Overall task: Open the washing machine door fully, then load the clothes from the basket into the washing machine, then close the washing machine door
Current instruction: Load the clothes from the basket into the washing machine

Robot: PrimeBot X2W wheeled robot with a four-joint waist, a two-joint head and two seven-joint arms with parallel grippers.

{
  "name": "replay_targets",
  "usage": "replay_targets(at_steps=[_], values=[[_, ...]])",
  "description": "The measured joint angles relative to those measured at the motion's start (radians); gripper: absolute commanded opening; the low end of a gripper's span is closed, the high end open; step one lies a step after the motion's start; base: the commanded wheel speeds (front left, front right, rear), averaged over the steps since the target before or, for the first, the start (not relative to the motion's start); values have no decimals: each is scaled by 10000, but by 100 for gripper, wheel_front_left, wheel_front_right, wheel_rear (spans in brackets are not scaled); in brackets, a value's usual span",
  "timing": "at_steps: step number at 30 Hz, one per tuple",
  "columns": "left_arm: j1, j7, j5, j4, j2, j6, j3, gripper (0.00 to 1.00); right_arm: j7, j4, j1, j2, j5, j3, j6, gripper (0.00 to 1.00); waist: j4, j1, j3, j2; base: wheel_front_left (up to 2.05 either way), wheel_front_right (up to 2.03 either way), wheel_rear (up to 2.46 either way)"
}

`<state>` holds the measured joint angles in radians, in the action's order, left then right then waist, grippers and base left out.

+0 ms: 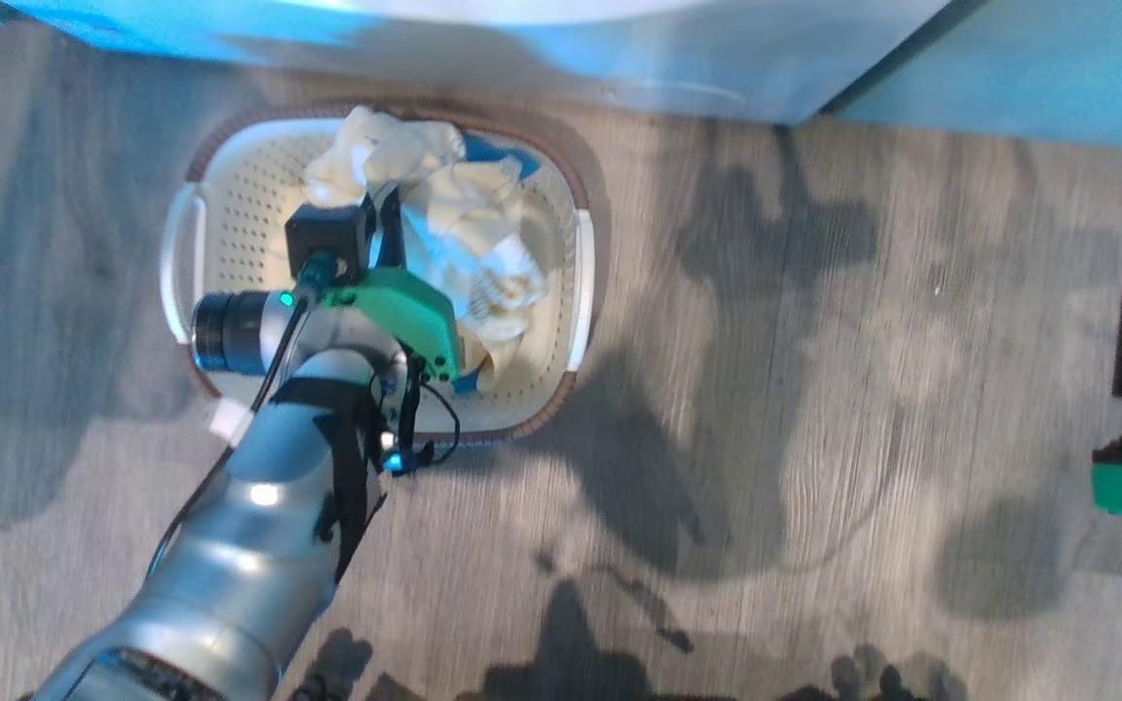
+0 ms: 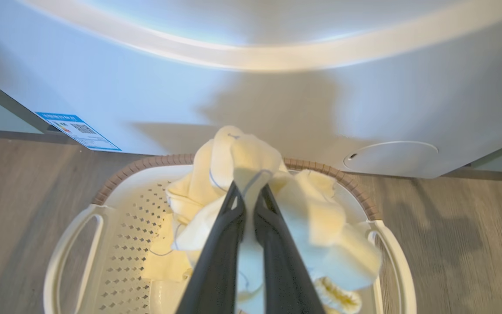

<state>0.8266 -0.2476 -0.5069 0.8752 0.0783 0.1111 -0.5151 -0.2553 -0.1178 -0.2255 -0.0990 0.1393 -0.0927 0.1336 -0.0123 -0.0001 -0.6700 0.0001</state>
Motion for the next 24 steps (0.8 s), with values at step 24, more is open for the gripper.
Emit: replay_targets(at_steps=[24], values=[[-4107, -29, 2080, -5814, 717, 583, 1685, 0, 2, 514, 1575, 104, -401, 322, 0, 100, 95, 0, 3195, 0, 0, 0, 0]])
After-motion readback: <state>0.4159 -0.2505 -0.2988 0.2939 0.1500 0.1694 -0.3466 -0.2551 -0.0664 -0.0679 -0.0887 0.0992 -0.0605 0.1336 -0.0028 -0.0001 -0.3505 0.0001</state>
